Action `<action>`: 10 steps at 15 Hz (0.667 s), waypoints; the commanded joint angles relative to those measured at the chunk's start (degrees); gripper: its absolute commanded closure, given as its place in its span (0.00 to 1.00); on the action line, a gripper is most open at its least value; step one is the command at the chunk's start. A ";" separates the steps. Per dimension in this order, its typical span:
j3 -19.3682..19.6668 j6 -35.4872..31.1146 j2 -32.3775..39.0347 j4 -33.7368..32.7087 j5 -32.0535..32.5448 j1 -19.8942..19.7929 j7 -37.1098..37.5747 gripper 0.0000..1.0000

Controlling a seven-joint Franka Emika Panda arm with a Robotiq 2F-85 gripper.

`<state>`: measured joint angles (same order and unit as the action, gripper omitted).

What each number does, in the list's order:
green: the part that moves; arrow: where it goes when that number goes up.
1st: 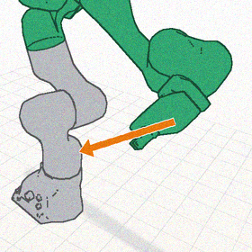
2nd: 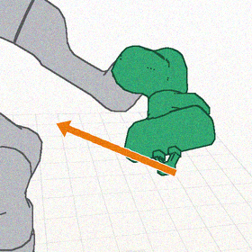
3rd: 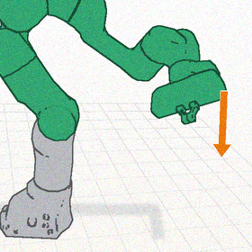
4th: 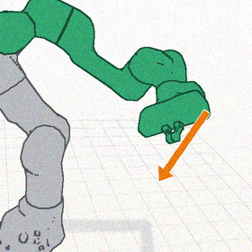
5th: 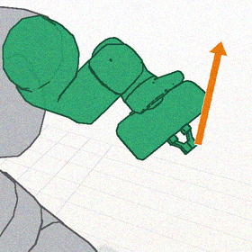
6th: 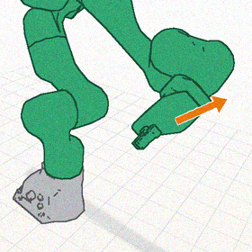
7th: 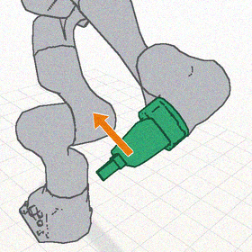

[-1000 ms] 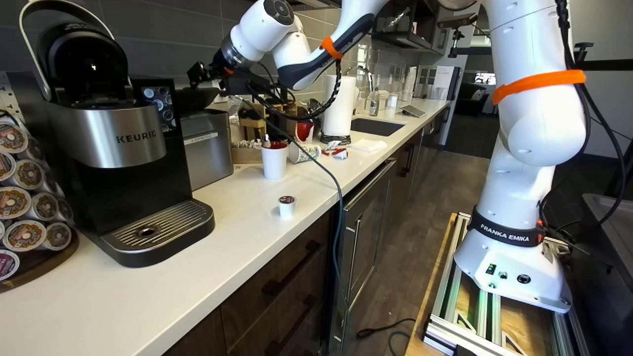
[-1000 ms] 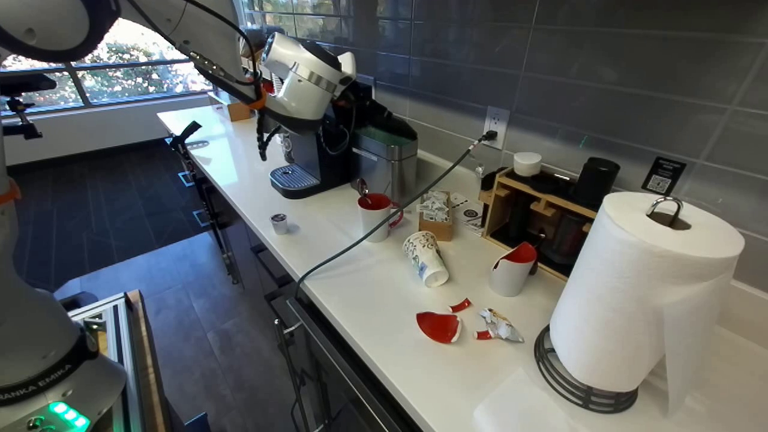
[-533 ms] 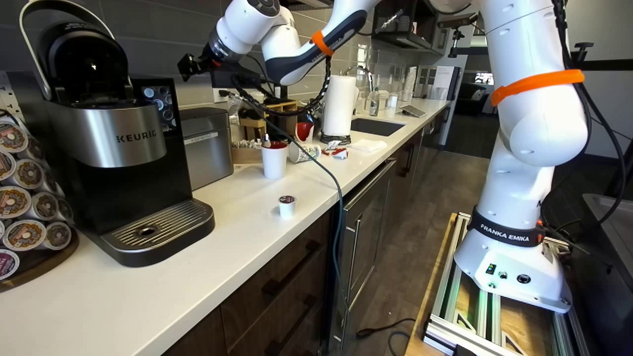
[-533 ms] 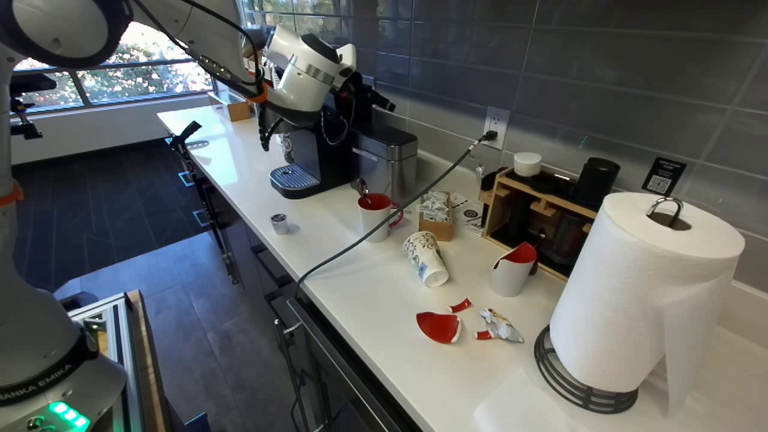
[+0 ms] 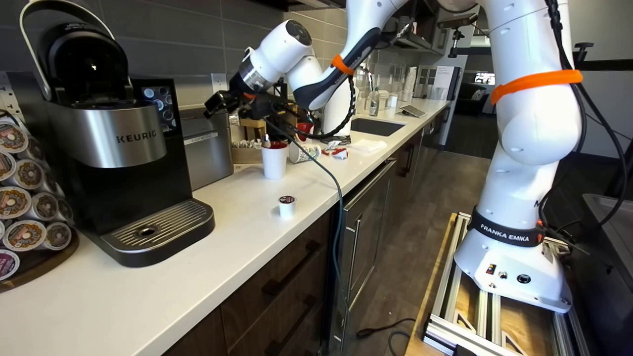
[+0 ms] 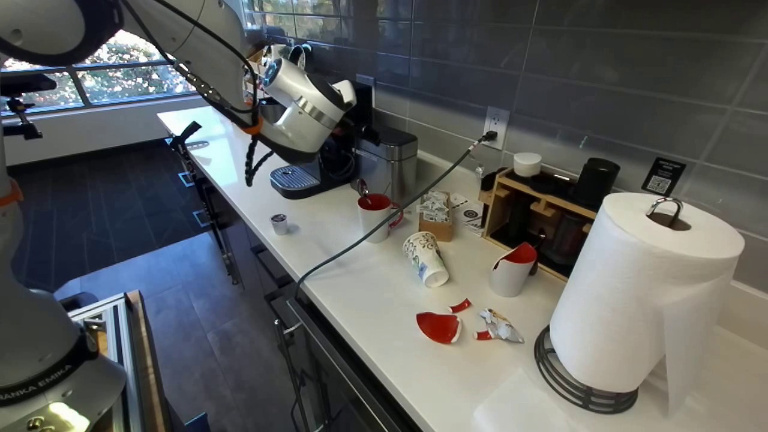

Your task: Pick up the small cup from the coffee marker and put it on the counter

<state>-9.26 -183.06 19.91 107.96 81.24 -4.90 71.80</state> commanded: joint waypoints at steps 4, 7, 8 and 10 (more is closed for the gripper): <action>1.54 -5.75 -5.00 6.70 4.73 -1.71 -0.03 0.00; 1.22 -2.84 -5.99 5.52 2.21 -0.40 4.43 0.00; 1.14 -1.34 -6.38 5.46 2.15 0.13 5.94 0.00; 0.93 2.96 -6.79 5.95 3.05 1.29 8.12 0.00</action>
<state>-8.27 -185.61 14.32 112.70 84.12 -5.48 76.10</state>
